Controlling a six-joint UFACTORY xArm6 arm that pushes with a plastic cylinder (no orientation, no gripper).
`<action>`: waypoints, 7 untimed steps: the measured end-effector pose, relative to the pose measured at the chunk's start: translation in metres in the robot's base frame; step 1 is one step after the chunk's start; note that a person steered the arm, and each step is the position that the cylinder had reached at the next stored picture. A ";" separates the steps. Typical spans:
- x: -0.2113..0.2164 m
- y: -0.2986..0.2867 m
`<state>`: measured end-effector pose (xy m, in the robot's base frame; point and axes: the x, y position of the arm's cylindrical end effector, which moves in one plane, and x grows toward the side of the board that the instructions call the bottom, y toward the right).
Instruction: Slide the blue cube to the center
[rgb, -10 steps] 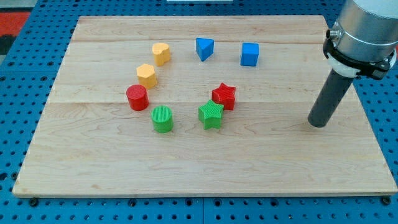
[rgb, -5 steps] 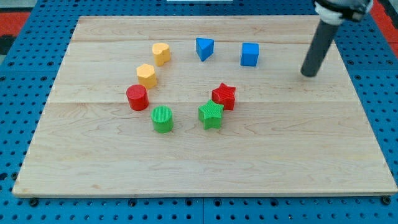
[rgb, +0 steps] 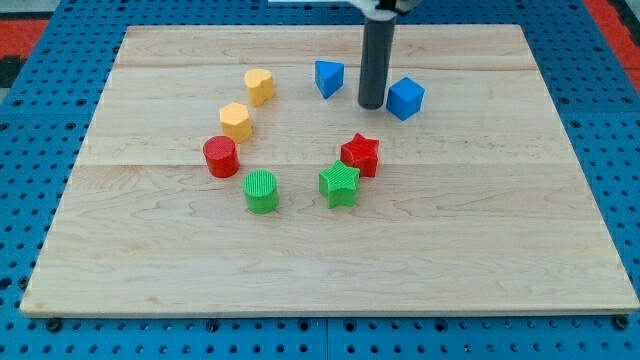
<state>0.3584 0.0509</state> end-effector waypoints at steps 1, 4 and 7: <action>-0.007 0.030; -0.066 0.054; -0.038 0.090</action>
<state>0.3202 0.1408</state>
